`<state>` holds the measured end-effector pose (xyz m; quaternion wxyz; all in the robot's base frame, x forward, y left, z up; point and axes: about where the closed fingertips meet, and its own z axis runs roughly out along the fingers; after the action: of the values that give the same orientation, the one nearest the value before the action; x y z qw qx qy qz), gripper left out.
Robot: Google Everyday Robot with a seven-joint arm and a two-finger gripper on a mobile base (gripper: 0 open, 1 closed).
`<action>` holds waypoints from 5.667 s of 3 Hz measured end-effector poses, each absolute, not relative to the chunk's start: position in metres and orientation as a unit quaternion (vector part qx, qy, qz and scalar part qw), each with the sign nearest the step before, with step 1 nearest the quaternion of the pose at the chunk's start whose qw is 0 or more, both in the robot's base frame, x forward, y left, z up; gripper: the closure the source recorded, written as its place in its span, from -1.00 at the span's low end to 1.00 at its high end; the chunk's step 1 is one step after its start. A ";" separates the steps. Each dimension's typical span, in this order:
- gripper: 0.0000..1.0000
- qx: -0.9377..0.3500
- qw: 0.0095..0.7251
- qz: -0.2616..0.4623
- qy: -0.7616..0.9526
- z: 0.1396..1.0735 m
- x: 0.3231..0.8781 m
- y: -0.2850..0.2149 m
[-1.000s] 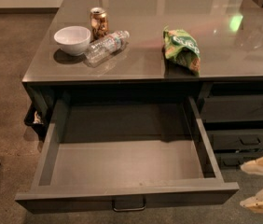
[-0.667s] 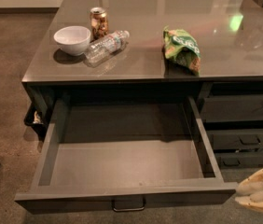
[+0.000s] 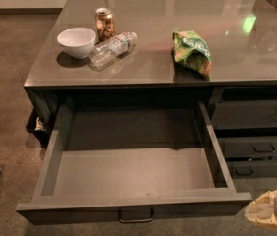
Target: Close top drawer
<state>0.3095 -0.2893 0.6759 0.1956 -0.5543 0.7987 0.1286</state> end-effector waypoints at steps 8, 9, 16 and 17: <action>-1.00 -0.718 0.102 0.130 0.676 0.673 0.428 -0.162; -0.96 -0.713 0.093 0.130 0.682 0.675 0.438 -0.158; 1.00 -0.641 0.199 0.075 0.738 0.655 0.517 -0.164; 1.00 -0.622 0.251 0.071 0.738 0.644 0.547 -0.154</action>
Offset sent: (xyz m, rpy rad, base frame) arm 0.0583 0.0302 -0.0275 -0.0481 0.0408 0.1339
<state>0.5467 -0.1539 0.6441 0.2507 -0.6224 0.7381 0.0711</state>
